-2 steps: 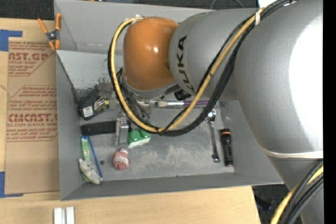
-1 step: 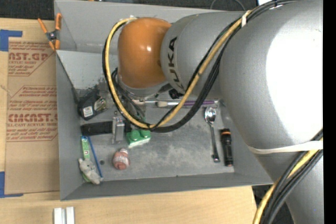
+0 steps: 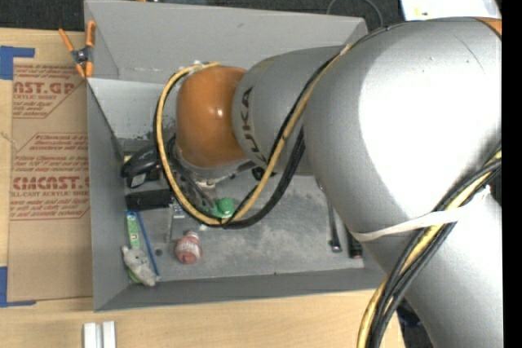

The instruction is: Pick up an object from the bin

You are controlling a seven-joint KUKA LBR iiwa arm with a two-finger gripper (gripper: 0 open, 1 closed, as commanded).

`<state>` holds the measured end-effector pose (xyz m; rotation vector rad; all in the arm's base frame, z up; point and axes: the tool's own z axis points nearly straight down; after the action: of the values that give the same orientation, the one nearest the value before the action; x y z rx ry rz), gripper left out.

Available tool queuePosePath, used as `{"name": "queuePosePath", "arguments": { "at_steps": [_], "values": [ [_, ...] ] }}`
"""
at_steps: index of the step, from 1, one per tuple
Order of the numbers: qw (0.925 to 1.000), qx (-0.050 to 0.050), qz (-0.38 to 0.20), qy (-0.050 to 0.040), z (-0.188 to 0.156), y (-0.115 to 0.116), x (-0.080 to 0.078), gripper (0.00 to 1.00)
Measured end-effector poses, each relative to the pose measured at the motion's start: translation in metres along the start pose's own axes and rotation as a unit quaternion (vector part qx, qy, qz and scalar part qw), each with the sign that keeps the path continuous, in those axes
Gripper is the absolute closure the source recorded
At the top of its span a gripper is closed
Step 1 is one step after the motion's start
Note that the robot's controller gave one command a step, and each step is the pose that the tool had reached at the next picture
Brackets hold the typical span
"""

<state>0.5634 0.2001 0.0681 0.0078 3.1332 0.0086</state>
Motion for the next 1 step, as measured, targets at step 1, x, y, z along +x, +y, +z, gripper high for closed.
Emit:
{"name": "queuePosePath", "arguments": {
  "at_steps": [1],
  "values": [
    [0.9978,0.0,0.066,-0.0019,-0.0037,-0.0125,0.0153,1.0]
  ]
}}
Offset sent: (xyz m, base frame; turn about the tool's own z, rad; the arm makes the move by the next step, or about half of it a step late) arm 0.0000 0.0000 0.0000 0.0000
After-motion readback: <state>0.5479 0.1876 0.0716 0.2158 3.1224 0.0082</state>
